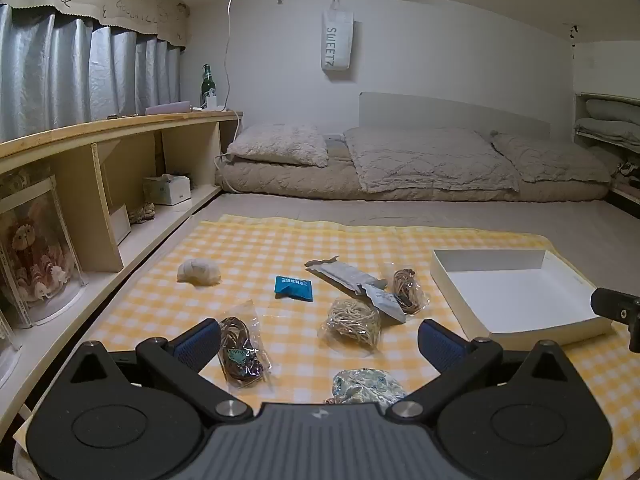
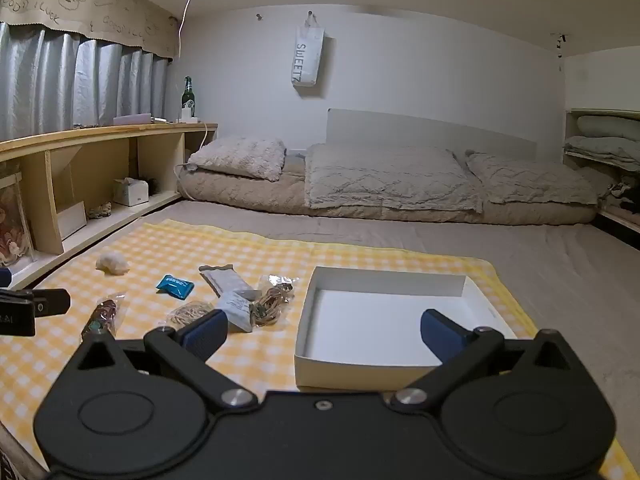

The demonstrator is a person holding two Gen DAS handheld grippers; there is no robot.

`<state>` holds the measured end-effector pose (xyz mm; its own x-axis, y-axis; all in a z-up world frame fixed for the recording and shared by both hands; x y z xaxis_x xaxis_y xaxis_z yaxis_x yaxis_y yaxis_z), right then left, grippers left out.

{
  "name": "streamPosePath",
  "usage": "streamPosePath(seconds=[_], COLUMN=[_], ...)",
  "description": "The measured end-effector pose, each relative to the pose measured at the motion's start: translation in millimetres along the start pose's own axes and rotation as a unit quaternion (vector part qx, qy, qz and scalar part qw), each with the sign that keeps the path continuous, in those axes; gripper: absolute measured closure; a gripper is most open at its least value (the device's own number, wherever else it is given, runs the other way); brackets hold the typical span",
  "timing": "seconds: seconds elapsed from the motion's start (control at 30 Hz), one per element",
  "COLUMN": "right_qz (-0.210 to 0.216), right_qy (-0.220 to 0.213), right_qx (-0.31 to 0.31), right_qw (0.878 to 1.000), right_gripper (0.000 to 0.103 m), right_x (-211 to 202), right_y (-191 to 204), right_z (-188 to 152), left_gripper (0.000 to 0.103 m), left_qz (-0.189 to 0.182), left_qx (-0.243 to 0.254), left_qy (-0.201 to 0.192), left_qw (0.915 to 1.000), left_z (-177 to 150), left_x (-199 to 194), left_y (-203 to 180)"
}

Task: Organize soft objects

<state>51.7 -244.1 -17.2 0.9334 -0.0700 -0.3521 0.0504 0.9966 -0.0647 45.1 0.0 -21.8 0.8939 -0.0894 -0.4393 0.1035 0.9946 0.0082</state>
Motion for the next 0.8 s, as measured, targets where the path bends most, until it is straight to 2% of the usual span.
streamPosePath(seconds=[0.8], right_qz=[-0.002], right_qy=[0.005], right_qx=[-0.004], right_qw=[1.000], right_gripper=[0.000], right_x=[-1.1], right_y=[-0.2], right_z=[-1.0], left_gripper=[0.000], left_qz=[-0.001], left_qx=[0.001], left_qy=[-0.003], left_qw=[1.0000], left_z=[1.1], left_x=[1.7], left_y=[0.9])
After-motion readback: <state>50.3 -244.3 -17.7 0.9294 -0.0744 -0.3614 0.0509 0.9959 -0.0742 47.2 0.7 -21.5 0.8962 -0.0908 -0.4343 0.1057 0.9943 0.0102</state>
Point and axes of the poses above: each gripper's, at about its wrist camera, not at the fingertips, and x roughly the way its jaws point, y to its left, z to its top, the point moved 5 cm from there along x, roughly the way its jaws point, and after that the axes turned 5 degrees about -z, right-handed, at the moved point
